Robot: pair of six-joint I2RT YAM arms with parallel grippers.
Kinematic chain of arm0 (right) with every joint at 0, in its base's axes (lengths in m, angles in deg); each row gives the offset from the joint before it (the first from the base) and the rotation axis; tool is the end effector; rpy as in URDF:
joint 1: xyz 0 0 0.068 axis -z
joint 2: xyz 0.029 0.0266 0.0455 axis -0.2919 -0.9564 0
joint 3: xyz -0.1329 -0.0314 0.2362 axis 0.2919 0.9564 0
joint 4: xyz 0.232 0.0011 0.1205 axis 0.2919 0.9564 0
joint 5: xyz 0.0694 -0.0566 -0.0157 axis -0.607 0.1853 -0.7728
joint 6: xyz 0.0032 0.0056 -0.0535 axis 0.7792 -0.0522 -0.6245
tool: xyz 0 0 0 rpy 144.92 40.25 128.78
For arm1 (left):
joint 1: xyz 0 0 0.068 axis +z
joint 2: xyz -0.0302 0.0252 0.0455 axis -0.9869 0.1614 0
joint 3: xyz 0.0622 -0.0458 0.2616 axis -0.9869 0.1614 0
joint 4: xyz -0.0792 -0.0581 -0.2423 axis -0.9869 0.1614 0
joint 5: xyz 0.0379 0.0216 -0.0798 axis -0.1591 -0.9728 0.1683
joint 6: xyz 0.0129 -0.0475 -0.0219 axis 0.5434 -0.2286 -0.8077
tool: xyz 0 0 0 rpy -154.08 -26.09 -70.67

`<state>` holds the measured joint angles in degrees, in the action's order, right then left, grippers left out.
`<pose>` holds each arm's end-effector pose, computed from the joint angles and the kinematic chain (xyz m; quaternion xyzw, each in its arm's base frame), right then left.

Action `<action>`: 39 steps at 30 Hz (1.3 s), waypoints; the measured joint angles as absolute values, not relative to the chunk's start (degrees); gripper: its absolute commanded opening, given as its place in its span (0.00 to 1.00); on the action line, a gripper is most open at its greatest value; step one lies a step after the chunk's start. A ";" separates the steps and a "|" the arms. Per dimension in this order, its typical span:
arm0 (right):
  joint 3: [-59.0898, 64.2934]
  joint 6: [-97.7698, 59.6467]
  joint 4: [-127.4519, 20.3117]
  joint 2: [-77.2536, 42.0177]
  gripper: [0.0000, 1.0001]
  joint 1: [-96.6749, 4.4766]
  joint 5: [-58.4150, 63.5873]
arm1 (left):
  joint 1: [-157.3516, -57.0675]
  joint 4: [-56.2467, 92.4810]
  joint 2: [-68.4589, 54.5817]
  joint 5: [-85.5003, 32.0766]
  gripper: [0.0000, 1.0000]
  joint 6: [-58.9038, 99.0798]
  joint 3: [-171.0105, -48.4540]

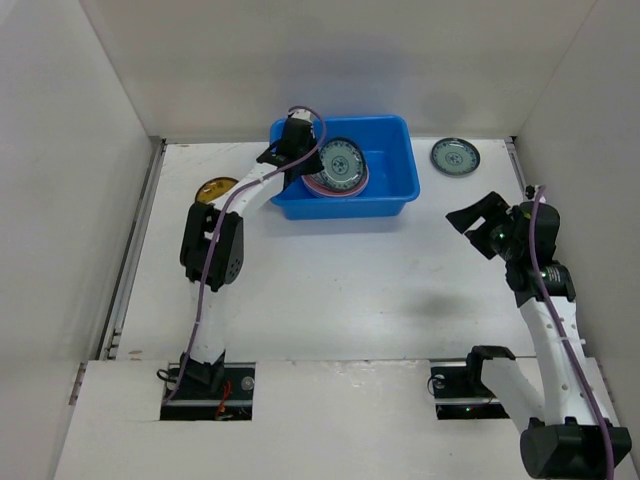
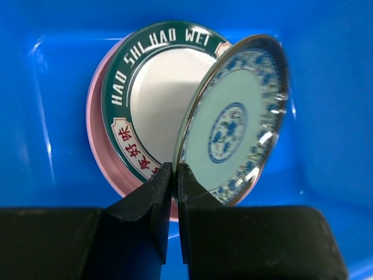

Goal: Place the plates into the plastic bin on the countertop

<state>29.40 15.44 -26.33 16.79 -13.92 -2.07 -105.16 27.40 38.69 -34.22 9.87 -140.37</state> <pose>0.1796 -0.0020 0.3277 0.2650 0.8009 0.2591 0.4703 0.4609 -0.2101 0.2730 0.0231 0.8450 -0.2149 0.4892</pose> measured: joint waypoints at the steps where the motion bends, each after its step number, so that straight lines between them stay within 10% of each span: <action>1: 29.79 15.40 -26.31 16.90 0.77 -13.92 -1.74 | -105.27 27.07 39.19 -34.26 0.05 10.30 -140.41; 11: 34.23 15.01 -27.88 18.40 0.78 -13.92 2.39 | -105.48 24.80 40.61 -36.97 0.38 15.15 -141.22; 18: 36.54 16.87 -33.17 14.93 0.78 -10.73 4.86 | -105.51 24.38 39.32 -39.05 1.00 17.21 -141.04; 39: 22.71 26.98 -72.91 -39.82 0.69 -3.08 4.77 | -105.64 33.56 -32.37 -52.34 1.00 7.33 -98.01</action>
